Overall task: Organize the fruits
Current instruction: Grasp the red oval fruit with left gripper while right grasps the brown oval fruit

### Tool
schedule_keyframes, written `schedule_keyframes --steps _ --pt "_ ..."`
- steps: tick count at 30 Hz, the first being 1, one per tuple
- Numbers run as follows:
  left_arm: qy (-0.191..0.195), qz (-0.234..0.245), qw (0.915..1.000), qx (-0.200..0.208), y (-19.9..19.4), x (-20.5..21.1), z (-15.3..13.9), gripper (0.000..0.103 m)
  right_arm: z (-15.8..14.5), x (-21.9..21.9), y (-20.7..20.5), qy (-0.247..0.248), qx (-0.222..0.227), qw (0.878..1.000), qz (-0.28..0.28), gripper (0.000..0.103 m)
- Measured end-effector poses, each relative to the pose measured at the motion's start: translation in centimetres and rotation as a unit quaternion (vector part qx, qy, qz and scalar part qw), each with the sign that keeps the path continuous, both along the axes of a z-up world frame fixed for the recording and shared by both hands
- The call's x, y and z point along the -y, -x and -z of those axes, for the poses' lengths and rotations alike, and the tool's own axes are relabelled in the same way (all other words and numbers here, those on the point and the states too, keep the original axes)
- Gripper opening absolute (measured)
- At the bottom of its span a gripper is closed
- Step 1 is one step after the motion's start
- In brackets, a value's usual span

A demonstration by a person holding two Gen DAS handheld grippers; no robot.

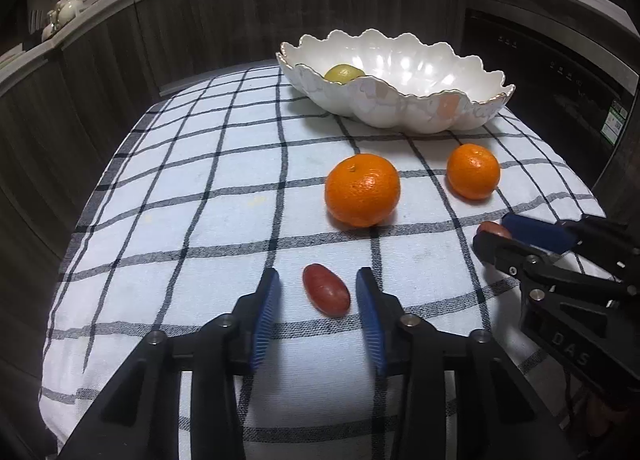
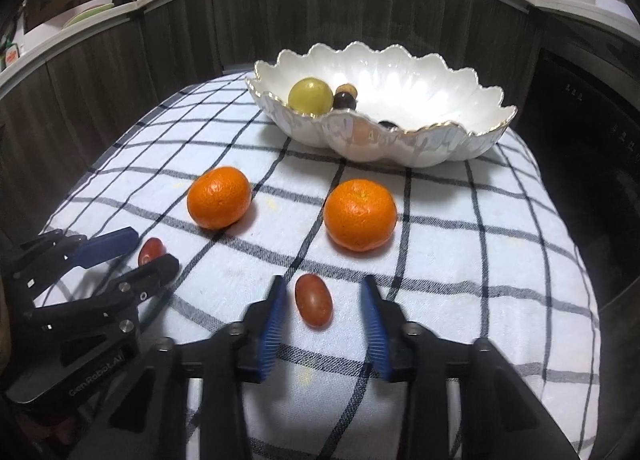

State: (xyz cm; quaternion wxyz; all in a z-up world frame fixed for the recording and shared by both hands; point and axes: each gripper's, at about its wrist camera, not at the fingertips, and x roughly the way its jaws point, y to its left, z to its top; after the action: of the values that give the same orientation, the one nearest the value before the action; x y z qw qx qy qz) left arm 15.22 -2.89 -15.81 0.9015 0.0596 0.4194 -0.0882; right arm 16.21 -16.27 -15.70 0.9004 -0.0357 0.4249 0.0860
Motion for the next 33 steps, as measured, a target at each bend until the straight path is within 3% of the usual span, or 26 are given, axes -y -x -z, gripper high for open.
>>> schedule_keyframes --steps 4,6,33 --pt "0.003 0.005 1.0 0.001 0.0 0.2 0.0 0.03 0.2 -0.2 0.1 0.001 -0.001 1.0 -0.005 0.027" --pt "0.002 0.009 1.0 0.003 0.1 0.3 0.0 0.023 0.2 -0.3 0.1 0.003 -0.001 1.0 -0.007 0.022" --pt "-0.014 0.009 0.9996 0.023 0.7 0.5 -1.9 0.022 -2.2 0.5 0.3 -0.021 0.017 1.0 0.003 0.02"
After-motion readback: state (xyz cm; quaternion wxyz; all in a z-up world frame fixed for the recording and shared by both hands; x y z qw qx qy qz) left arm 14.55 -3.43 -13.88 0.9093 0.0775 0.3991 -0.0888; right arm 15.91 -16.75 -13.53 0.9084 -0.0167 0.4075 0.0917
